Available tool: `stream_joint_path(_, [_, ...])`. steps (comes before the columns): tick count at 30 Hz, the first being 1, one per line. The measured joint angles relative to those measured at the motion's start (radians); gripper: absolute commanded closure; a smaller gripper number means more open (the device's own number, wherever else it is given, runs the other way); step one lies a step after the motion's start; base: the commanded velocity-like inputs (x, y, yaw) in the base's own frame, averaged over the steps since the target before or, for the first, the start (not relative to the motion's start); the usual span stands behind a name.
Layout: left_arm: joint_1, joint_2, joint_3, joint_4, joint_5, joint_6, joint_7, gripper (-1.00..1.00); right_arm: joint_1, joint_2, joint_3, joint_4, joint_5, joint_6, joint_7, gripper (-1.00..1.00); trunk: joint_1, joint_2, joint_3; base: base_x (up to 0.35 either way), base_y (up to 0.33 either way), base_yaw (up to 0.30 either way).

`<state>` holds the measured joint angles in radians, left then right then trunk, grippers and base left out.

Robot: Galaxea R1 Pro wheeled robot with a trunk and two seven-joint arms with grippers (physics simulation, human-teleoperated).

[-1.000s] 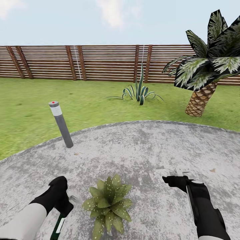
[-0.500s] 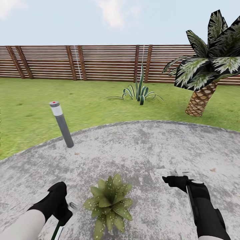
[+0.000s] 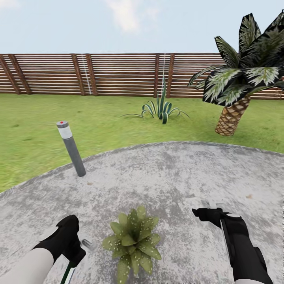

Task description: Pick up the pesticide atomizer in the garden and spray insectifuge to fully cover both potted plants in the garden.

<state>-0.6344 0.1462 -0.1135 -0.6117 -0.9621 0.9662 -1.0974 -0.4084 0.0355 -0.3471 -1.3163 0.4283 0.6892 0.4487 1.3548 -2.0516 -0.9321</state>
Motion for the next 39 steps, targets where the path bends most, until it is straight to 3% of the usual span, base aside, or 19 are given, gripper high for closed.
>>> stream_joint_path(19, [0.0, 0.001, -0.004, 0.002, 0.0, 0.002, 0.0, 1.0, 0.0, 0.0, 0.0, 0.0, 0.0, 0.001, 0.0, -1.0, 0.0, 0.0, 0.0, 0.189, 0.235, -0.254])
stream_joint_path(39, [0.0, 0.0, -0.003, 0.002, 0.0, 0.002, 0.0, 1.0, 0.0, 0.0, -0.001, 0.0, 0.0, 0.001, 0.0, -1.0, 0.0, 0.0, 0.0, 0.002, 0.002, -0.022])
